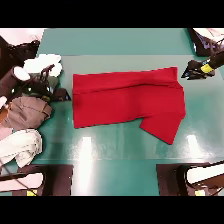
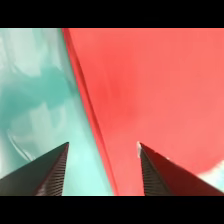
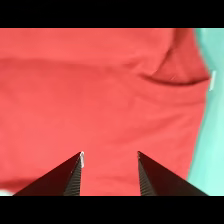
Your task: Fold the shirts.
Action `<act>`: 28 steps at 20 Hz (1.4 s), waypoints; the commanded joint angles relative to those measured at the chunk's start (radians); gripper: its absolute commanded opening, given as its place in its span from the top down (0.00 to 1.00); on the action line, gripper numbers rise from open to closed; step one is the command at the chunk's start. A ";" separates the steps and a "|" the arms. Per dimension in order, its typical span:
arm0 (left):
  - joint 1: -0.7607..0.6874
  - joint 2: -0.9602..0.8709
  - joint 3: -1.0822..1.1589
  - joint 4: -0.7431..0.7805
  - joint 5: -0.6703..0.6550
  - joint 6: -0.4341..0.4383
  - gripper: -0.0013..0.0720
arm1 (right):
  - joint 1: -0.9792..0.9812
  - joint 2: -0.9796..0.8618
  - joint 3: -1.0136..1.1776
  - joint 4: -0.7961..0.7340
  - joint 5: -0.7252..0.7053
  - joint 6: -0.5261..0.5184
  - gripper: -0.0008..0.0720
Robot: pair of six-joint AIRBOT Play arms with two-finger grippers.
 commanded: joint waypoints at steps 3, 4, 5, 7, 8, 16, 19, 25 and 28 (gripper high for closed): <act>0.004 0.192 -0.341 -0.090 0.006 0.025 0.30 | -0.016 0.095 0.000 0.062 0.057 -0.010 0.44; 0.004 0.197 -0.377 -0.095 0.007 0.025 0.30 | -0.016 0.106 0.000 0.062 0.058 -0.010 0.44; 0.004 0.196 -0.405 -0.114 0.011 0.026 0.30 | -0.017 0.114 0.000 0.061 0.058 -0.010 0.44; 0.004 0.195 -0.441 -0.170 0.036 0.063 0.30 | -0.017 0.129 0.000 0.062 0.060 -0.010 0.44; 0.004 0.194 -0.449 -0.175 0.042 0.063 0.30 | -0.017 0.134 0.000 0.062 0.061 -0.010 0.44; 0.004 0.192 -0.471 -0.217 0.142 0.058 0.30 | -0.017 0.169 -0.132 0.061 0.062 -0.010 0.46; 0.000 0.192 -0.471 -0.231 0.146 0.067 0.77 | -0.039 0.241 -0.288 0.062 -0.019 -0.010 0.46; -0.086 0.194 -0.427 -0.235 0.165 0.076 0.95 | -0.178 0.417 -0.629 0.061 -0.064 -0.026 0.46; -0.086 0.199 -0.328 -0.126 0.107 0.032 0.95 | -0.265 0.501 -0.859 0.062 -0.112 -0.054 0.46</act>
